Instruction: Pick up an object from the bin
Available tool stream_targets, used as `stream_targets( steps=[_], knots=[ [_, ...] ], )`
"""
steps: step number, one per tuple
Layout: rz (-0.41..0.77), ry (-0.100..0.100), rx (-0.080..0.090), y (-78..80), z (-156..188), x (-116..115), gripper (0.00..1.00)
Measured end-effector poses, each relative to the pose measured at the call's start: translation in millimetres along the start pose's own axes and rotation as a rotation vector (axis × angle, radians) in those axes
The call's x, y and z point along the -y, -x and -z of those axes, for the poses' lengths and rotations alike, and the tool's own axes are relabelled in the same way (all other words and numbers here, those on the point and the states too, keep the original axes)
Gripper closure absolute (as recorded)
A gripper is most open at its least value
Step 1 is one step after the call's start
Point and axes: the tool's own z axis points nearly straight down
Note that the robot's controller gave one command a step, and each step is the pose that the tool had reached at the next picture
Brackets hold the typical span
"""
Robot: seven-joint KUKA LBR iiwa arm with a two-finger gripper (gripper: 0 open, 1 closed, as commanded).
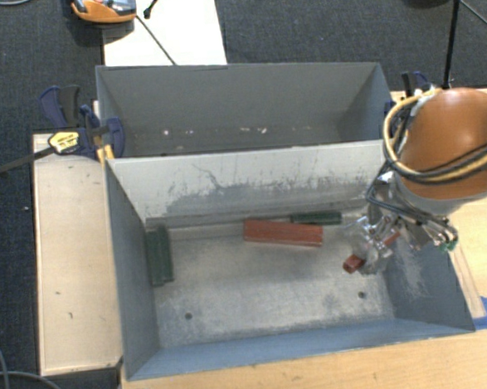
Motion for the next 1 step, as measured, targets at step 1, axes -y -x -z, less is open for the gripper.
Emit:
stream_targets(
  steps=[1],
  knots=[
    [0.112,0.004,-0.007,-8.1,17.9,-0.6,1.00]
  ],
)
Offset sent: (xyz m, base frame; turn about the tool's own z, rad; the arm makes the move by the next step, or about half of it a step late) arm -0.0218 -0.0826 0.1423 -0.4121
